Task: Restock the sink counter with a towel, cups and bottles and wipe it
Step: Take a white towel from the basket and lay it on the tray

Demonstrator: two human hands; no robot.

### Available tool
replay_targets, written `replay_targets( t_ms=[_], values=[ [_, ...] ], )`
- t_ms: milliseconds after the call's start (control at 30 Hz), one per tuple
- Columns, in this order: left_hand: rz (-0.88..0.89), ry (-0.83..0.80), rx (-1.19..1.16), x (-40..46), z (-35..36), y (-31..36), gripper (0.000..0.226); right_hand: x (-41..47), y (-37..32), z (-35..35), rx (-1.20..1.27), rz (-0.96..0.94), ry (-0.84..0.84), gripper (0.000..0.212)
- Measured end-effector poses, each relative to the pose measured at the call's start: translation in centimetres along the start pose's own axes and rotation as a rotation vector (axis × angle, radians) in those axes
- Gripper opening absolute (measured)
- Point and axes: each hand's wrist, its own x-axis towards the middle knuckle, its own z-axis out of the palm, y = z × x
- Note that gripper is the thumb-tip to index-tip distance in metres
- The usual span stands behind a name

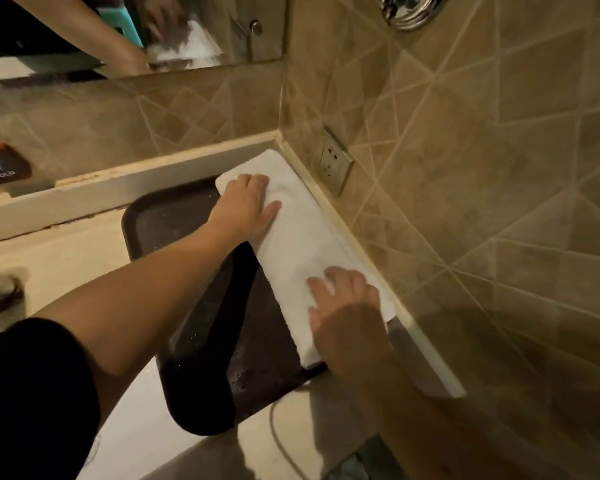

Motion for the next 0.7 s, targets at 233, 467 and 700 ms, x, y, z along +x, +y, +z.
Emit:
replay_targets(
  t_ms=[233, 467, 700],
  values=[
    [-0.008, -0.163, 0.007, 1.8, 1.9, -1.0, 0.068, 0.2, 0.3, 3.2, -0.074, -0.114, -0.245, 0.046],
    [-0.007, -0.210, 0.051, 3.0, 2.4, -1.3, 0.069, 1.1, 0.7, 4.1, -0.066, -0.094, -0.317, 0.060],
    [0.009, -0.249, 0.037, 3.1, 1.9, -1.8, 0.070, 1.3, 0.2, 3.9, -0.067, -0.063, -0.323, 0.056]
  ],
)
